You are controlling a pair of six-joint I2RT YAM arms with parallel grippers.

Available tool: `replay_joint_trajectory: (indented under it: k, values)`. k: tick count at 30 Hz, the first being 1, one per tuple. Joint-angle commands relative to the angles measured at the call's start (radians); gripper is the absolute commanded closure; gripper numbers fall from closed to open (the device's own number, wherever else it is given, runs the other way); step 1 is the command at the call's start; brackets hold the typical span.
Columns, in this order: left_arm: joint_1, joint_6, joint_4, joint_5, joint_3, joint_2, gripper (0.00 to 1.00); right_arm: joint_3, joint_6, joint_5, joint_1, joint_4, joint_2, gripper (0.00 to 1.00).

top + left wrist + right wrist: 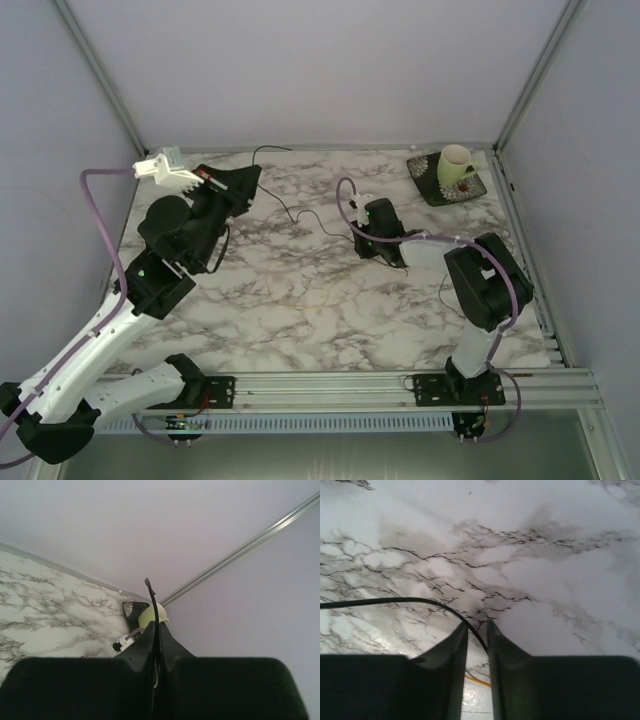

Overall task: Zip-tie the wires
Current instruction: Straighten the cable at the center of the board.

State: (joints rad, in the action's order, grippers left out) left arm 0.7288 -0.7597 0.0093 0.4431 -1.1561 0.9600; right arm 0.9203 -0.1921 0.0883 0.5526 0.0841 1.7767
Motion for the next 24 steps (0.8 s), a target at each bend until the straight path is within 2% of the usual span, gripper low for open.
replay_joint_trajectory:
  k: [1, 4, 13, 18, 24]
  values:
    - [-0.007, -0.001, 0.003, 0.014, -0.025, -0.032, 1.0, 0.031, 0.033, -0.099, 0.007, -0.077, -0.001, 0.86]
    - [-0.008, -0.007, -0.024, 0.045, 0.005, -0.049, 1.0, 0.002, 0.023, -0.131, 0.005, -0.098, -0.051, 1.0]
    - [-0.014, -0.096, -0.112, 0.112, 0.189, -0.086, 1.0, -0.058, 0.032, -0.197, -0.02, -0.25, -0.256, 1.0]
    - [-0.014, -0.158, -0.082, 0.108, 0.359, -0.093, 1.0, -0.077, 0.037, -0.206, -0.025, -0.302, -0.302, 1.0]
    - [-0.015, -0.136, -0.16, 0.165, 0.419, -0.058, 1.0, -0.08, 0.031, -0.169, -0.022, -0.338, -0.301, 1.0]
